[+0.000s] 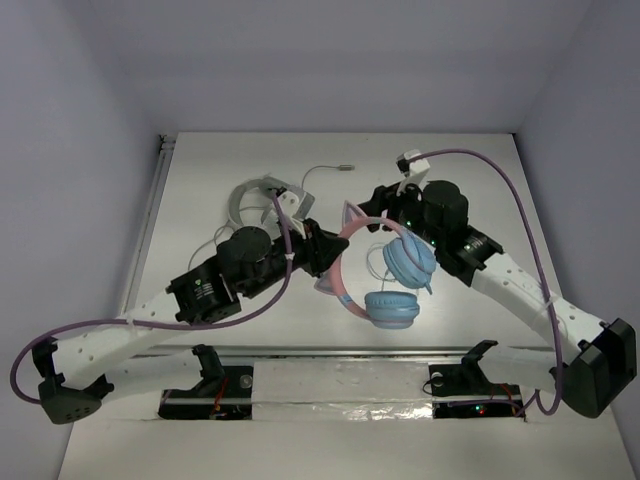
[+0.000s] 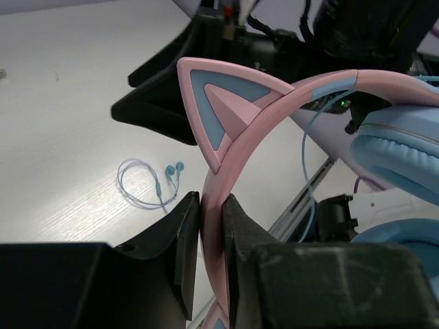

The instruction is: Wrap the headphones

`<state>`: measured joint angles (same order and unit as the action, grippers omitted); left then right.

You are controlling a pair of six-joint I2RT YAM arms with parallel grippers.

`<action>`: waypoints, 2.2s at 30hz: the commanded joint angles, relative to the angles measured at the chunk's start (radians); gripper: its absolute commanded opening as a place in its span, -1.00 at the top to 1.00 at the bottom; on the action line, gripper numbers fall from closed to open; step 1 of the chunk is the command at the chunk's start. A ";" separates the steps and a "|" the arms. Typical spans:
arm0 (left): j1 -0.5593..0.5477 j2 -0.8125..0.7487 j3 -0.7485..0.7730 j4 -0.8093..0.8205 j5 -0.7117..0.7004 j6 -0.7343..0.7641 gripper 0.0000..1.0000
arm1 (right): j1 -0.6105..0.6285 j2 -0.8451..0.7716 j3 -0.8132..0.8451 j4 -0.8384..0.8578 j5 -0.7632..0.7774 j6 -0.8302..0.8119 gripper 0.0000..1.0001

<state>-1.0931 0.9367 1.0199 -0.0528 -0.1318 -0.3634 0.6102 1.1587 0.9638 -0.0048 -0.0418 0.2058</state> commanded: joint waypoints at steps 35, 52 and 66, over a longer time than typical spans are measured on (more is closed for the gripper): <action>0.056 0.059 0.321 0.033 -0.256 -0.157 1.00 | -0.038 -0.280 -0.511 0.531 -0.174 0.351 -0.11; 0.143 0.085 0.353 0.071 -0.193 -0.163 1.00 | -0.038 -0.264 -0.548 0.522 0.105 0.425 -0.03; 0.199 0.082 0.374 0.057 -0.155 -0.177 1.00 | -0.038 -0.288 -0.602 0.667 -0.368 0.391 -0.39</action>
<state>-0.8955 1.0569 1.3159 -0.1150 -0.3042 -0.5026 0.5751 0.8600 0.3660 0.5568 -0.2966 0.6098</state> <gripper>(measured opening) 0.131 0.693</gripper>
